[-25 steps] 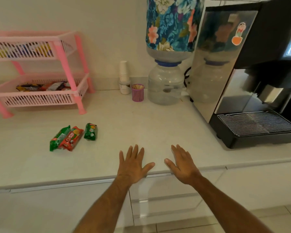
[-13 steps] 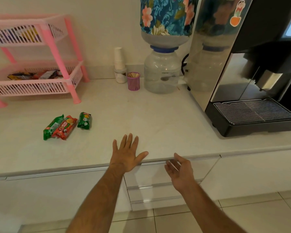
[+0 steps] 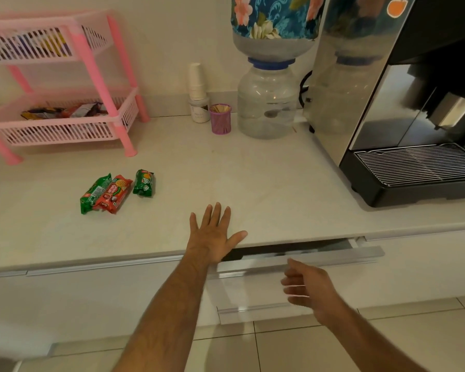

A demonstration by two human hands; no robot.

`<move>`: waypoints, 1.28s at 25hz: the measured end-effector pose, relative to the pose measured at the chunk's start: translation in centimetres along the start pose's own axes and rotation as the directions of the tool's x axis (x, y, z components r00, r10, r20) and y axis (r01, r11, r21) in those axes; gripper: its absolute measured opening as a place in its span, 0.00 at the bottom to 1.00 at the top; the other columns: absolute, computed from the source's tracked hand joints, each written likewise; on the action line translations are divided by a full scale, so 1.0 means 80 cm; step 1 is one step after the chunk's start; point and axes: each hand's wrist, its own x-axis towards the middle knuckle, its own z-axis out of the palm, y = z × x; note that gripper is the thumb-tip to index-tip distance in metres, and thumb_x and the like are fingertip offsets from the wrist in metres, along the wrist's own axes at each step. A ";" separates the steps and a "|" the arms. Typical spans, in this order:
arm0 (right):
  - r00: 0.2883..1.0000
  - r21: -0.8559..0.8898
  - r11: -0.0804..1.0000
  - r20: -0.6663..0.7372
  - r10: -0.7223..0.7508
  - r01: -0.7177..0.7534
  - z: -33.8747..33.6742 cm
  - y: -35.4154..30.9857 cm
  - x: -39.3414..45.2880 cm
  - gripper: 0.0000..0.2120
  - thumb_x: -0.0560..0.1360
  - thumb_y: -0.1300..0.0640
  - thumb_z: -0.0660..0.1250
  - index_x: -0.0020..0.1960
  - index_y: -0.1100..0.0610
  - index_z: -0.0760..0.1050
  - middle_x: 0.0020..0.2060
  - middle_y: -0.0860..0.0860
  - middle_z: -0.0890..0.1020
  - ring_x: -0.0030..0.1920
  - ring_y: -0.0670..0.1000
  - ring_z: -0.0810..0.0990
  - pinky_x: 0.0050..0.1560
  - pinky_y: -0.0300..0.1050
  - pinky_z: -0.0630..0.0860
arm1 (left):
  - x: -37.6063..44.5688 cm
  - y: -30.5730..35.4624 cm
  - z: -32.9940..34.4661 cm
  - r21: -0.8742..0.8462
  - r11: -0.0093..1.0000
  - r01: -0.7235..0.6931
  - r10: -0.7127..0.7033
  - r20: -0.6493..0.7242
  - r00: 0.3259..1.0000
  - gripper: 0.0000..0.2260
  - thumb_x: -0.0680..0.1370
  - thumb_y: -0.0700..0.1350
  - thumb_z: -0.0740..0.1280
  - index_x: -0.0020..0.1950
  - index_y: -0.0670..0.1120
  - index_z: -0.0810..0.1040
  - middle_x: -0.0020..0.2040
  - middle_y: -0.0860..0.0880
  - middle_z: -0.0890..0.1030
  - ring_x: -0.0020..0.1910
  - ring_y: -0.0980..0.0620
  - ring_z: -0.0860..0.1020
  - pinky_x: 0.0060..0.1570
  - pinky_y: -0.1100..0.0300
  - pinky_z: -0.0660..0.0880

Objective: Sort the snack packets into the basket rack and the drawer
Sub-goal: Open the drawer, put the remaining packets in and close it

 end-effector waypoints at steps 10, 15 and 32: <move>0.834 -0.789 0.300 0.442 -0.330 0.537 -0.017 -0.018 0.010 0.11 0.75 0.40 0.69 0.40 0.45 0.82 0.29 0.39 0.78 0.31 0.36 0.77 0.34 0.30 0.69 | 0.002 0.001 -0.001 0.004 1.000 0.017 -0.017 0.016 1.000 0.44 0.70 0.76 0.34 0.81 0.53 0.37 0.81 0.48 0.36 0.80 0.45 0.36 0.75 0.35 0.37; 0.806 -0.748 0.305 0.521 -0.280 0.589 -0.027 -0.013 0.010 0.19 0.73 0.41 0.71 0.28 0.49 0.76 0.23 0.46 0.76 0.24 0.41 0.72 0.30 0.31 0.70 | 0.000 0.002 0.000 -0.011 1.000 0.019 -0.019 0.013 1.000 0.43 0.71 0.75 0.35 0.81 0.54 0.37 0.82 0.48 0.36 0.80 0.46 0.36 0.74 0.35 0.36; 0.795 -0.758 0.241 0.586 -0.154 0.606 0.008 -0.063 -0.010 0.07 0.66 0.39 0.71 0.34 0.41 0.81 0.31 0.40 0.83 0.35 0.41 0.82 0.38 0.35 0.78 | 0.001 -0.079 -0.051 -0.182 0.983 0.039 -0.105 -0.372 0.922 0.30 0.76 0.72 0.53 0.71 0.55 0.68 0.68 0.50 0.76 0.67 0.46 0.70 0.67 0.44 0.62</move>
